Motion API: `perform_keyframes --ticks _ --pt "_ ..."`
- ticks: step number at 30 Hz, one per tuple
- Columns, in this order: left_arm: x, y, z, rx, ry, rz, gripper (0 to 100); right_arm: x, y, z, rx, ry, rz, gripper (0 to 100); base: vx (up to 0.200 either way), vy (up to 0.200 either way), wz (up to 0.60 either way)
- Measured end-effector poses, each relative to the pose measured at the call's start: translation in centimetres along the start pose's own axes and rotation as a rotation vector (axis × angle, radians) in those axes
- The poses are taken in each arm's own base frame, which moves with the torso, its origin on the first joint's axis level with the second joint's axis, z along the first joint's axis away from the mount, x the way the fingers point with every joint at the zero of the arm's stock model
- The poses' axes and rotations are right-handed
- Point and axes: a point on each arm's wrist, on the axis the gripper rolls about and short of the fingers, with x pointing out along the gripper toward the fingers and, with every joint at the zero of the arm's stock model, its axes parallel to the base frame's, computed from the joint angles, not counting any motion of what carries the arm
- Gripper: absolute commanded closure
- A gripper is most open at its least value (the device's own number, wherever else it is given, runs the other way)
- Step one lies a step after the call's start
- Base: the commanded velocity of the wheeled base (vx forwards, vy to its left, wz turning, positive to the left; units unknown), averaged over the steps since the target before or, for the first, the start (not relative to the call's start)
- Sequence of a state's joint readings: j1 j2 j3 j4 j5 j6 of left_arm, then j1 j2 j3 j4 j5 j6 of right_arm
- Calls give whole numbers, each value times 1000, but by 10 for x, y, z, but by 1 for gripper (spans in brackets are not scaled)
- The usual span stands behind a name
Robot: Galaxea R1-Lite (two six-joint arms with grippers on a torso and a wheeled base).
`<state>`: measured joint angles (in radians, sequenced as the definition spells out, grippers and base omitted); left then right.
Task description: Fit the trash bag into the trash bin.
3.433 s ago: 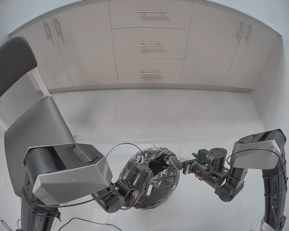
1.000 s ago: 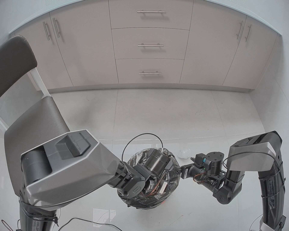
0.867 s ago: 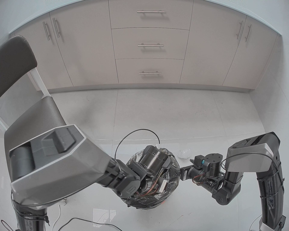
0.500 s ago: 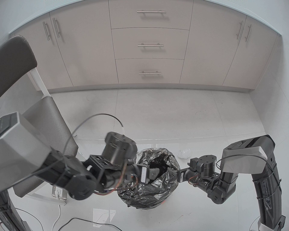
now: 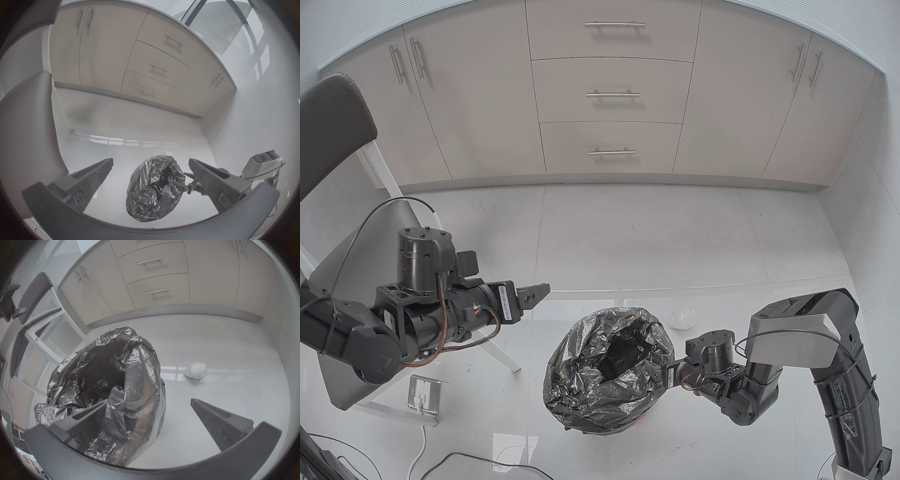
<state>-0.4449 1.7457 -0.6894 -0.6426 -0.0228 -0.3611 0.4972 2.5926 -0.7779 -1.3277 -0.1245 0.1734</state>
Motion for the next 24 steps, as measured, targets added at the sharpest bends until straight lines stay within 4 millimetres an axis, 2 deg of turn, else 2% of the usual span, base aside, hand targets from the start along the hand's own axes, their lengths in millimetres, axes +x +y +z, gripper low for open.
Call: perform_keyframes --ticks 6,11,19,24 --pt "-8 15 15 -22 -40 -5 0 -1 1 2 3 -15 -21 0 0 0 0" --pt "-14 19 21 -29 -62 -13 0 -11 7 13 4 -48 -42 0 0 0 0" --pt "-24 18 25 -31 -68 -60 0 -51 9 52 19 -133 -54 0 0 0 0" --pt "-27 16 27 -41 -70 -73 0 -70 -16 81 57 -203 -123 0 0 0 0"
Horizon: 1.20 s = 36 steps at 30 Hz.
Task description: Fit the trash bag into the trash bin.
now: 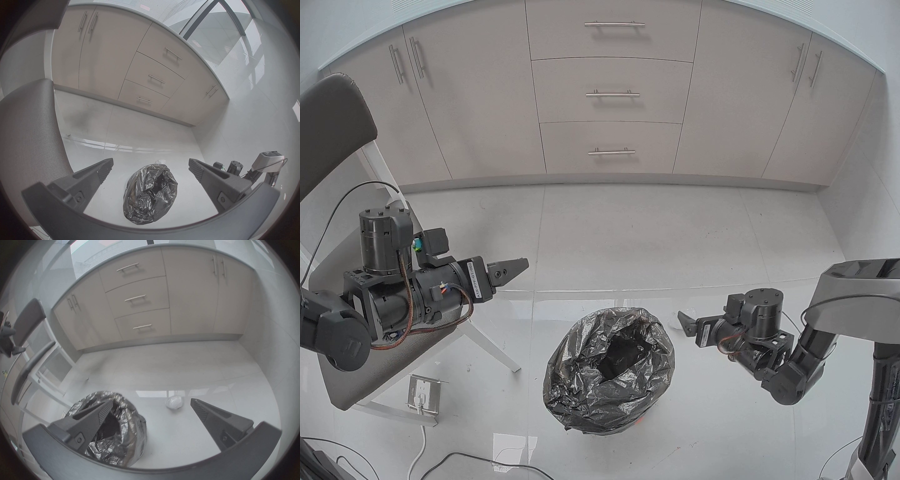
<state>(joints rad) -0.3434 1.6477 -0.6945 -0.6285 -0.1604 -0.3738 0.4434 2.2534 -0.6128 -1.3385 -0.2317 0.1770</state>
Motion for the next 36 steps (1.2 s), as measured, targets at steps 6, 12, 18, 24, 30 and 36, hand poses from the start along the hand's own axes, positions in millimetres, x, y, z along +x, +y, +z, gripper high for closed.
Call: perform_keyframes --ticks 6,12,18,24,30,36 --pt "0 -1 2 -3 -4 -4 0 6 -21 26 15 -37 -65 0 0 0 0" --pt "2 0 1 -4 -3 -3 0 34 -28 62 26 -75 -103 0 0 0 0" --pt "5 1 -1 -5 6 2 0 70 -30 105 8 -155 -148 0 0 0 0" --pt "8 3 -3 -5 17 9 0 109 -32 135 -7 -235 -198 0 0 0 0" --pt "13 6 -8 -6 35 16 0 148 -39 147 -45 -313 -276 0 0 0 0" --pt "17 9 -13 -8 58 25 0 188 -58 109 -132 -236 -371 0 0 0 0"
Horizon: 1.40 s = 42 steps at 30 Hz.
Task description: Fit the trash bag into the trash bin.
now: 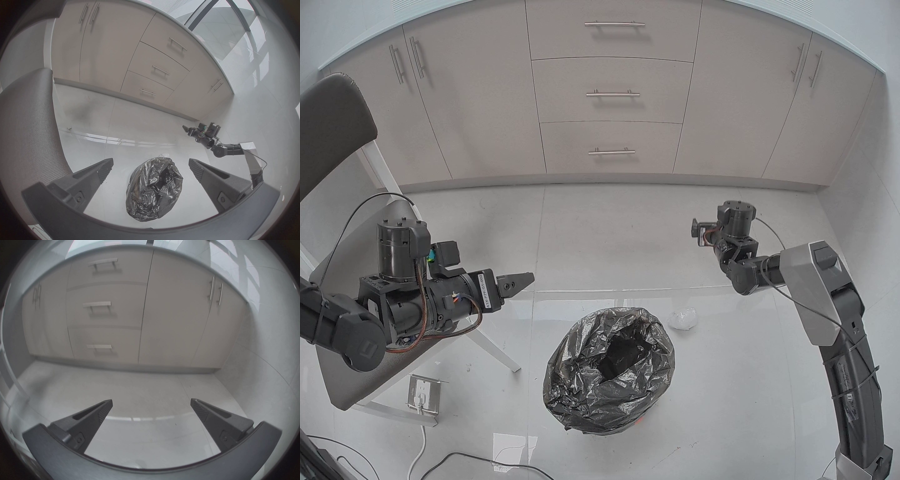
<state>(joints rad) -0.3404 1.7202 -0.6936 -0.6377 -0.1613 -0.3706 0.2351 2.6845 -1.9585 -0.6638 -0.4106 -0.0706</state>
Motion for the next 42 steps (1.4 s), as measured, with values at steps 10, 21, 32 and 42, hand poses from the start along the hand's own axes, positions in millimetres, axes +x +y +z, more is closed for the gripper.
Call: perform_keyframes --ticks 10,21,32,42 --pt "11 5 -8 -2 14 5 0 14 -2 -106 -140 277 -21 0 0 0 0" --pt "20 12 -13 -3 -18 -8 0 -5 13 -177 -298 558 40 0 0 0 0" --pt "18 24 -14 0 -69 -67 0 -34 34 -237 -446 766 120 0 0 0 0" --pt "19 28 -17 -3 -61 -63 0 -35 40 -229 -460 741 134 0 0 0 0"
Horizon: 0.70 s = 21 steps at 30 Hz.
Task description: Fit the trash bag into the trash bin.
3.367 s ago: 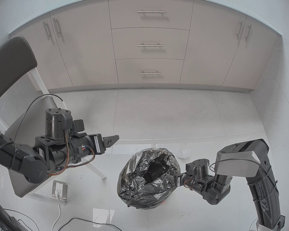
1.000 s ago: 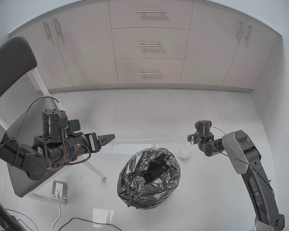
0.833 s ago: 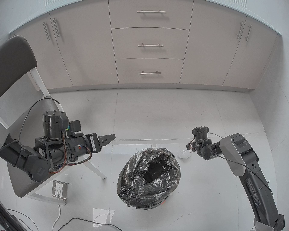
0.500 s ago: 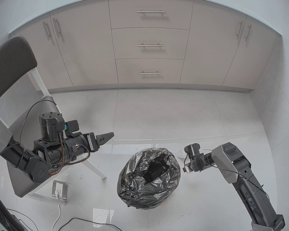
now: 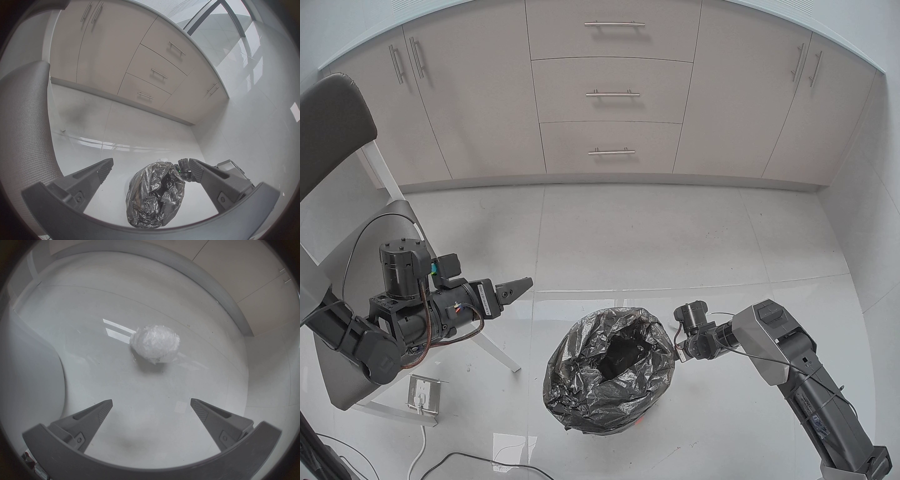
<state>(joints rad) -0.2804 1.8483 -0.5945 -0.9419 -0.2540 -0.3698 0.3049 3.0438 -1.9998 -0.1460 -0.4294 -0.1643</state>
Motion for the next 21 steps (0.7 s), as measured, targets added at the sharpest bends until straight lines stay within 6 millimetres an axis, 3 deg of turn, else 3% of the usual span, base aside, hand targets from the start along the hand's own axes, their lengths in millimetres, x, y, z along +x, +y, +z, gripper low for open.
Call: perform_keyframes --ticks 8,13,19,21 --pt "-1 -3 2 59 -88 -33 0 -6 -22 16 38 -30 -24 0 0 0 0" --pt "0 0 -5 98 -70 -22 0 -14 -42 30 75 -60 -46 0 0 -200 0" --pt "0 0 -7 95 -64 -22 0 -21 -45 39 81 -80 -47 0 0 -200 0" --pt "0 0 -7 93 -63 -23 0 -22 -44 39 80 -82 -46 0 0 0 0"
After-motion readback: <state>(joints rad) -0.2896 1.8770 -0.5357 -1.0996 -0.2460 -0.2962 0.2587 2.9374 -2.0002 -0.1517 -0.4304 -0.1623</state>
